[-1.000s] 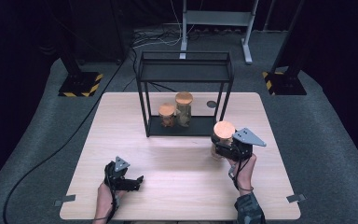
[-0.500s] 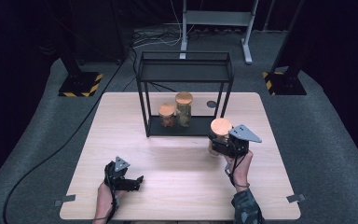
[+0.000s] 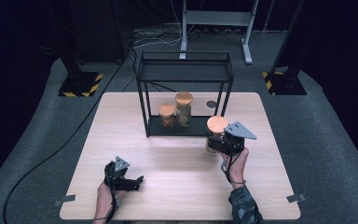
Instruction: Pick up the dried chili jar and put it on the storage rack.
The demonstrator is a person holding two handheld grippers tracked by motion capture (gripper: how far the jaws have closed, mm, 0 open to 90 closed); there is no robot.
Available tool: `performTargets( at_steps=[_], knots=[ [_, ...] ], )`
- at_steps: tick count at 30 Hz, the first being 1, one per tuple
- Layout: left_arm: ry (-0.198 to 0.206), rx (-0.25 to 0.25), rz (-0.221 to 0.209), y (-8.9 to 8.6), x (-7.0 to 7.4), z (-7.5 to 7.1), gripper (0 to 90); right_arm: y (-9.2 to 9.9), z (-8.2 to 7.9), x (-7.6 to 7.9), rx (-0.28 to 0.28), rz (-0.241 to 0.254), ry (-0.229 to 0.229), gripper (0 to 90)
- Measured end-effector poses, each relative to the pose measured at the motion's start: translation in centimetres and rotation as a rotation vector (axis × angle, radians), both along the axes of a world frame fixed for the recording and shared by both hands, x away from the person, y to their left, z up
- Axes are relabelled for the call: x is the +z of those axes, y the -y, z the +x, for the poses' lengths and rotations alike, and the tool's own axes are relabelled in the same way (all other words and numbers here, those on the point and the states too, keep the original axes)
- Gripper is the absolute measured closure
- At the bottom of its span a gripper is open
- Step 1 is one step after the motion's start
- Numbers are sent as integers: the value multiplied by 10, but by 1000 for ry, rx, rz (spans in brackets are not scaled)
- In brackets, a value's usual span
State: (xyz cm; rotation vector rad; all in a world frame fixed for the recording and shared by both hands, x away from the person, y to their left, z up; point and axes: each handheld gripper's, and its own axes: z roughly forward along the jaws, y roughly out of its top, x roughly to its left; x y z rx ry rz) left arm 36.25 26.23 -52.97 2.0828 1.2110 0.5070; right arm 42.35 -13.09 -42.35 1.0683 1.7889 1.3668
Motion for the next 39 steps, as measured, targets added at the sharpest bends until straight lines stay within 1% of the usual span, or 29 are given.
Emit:
performTargets(
  at_steps=[5,15,25,39],
  knots=[
    [0,0,0,0,0,0,2,-5,3,1,2,-4,2,244],
    [0,-2,0,0,0,0,2,-14,11,3,-11,-1,1,244],
    [0,-3,1,0,0,0,2,-20,20,2,-19,9,-19,244],
    [-1,-3,1,0,0,0,2,-30,34,2,-29,8,-25,244]
  ],
)
